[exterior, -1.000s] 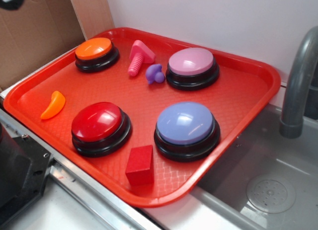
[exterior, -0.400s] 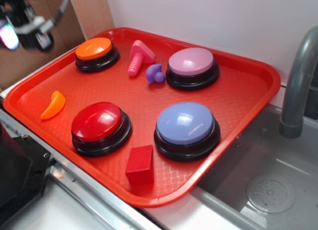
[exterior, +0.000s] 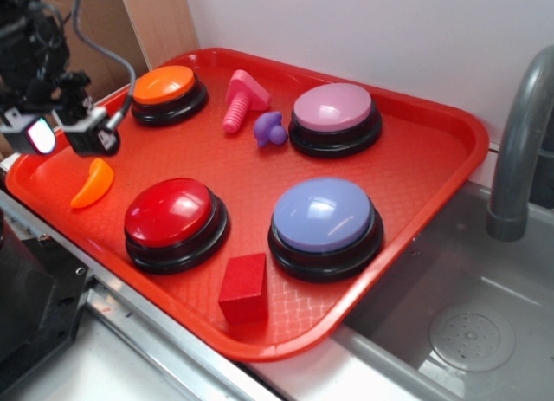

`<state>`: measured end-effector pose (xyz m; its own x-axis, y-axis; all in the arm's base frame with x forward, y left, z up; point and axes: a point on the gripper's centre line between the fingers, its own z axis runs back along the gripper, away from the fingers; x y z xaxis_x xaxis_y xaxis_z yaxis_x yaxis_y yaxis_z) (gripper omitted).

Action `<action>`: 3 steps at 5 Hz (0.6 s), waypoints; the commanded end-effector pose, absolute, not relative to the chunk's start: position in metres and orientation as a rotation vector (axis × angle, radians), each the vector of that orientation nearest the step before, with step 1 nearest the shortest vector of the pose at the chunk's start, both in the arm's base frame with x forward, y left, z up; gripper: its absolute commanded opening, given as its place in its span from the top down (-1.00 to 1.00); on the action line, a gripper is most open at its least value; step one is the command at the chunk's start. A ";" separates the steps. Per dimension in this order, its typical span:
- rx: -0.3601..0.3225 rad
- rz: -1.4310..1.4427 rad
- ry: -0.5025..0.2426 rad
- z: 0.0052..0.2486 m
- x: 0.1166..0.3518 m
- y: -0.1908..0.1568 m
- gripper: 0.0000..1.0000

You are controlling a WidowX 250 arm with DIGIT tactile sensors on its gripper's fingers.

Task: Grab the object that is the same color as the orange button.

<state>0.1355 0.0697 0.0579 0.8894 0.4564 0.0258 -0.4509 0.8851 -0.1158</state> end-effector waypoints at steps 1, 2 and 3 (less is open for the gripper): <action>0.020 0.556 -0.055 0.032 0.139 0.082 -1.00; -0.005 0.571 -0.059 0.022 0.142 0.084 -1.00; 0.045 0.585 -0.039 0.016 0.143 0.083 0.50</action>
<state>0.1442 0.0808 0.0129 0.8333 0.5519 0.0317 -0.5526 0.8332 0.0212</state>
